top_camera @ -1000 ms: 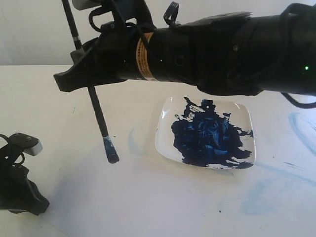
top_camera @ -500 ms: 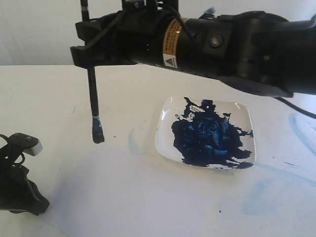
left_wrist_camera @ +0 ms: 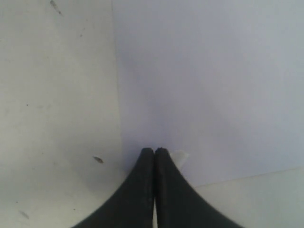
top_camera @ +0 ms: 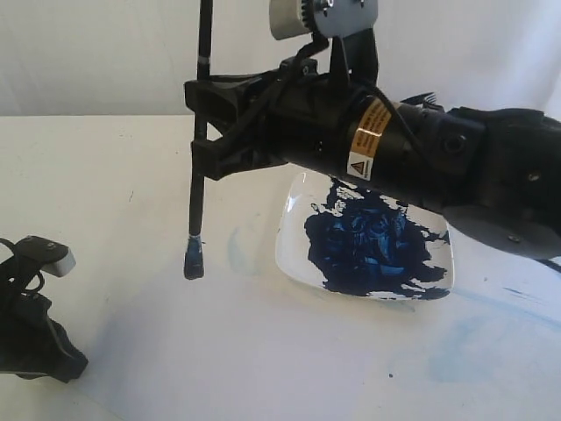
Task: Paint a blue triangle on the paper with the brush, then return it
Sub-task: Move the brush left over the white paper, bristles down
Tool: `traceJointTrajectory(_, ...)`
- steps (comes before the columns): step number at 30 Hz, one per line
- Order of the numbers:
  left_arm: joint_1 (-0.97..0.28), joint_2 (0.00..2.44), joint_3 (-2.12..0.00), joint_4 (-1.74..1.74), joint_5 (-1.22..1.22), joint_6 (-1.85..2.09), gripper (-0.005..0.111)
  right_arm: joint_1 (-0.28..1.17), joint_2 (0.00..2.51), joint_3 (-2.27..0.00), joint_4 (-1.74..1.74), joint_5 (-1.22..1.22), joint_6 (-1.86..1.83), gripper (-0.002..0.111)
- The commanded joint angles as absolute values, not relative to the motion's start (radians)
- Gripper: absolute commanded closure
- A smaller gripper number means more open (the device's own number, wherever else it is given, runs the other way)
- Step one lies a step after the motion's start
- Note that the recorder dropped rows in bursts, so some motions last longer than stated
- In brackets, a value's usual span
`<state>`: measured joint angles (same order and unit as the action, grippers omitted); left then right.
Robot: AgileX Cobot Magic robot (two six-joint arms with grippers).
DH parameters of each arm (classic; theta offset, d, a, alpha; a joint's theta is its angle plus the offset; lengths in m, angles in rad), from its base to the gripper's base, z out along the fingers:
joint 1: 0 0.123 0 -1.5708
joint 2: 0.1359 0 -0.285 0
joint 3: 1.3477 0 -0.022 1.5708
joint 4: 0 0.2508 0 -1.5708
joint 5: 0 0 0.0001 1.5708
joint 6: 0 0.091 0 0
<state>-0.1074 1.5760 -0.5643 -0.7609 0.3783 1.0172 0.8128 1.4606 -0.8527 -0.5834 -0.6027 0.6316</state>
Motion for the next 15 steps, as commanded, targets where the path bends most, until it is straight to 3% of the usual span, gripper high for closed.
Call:
traceJointTrajectory(1,-0.116,1.588,-0.558,-0.761,0.412,1.022,0.107,0.807,1.495,-0.841,-0.532,-0.627,0.607,0.108)
traceJointTrajectory(15,-0.116,1.588,-0.558,-0.761,0.412,1.022,0.107,0.807,1.67,-0.841,-0.558,-0.83,0.68,0.108)
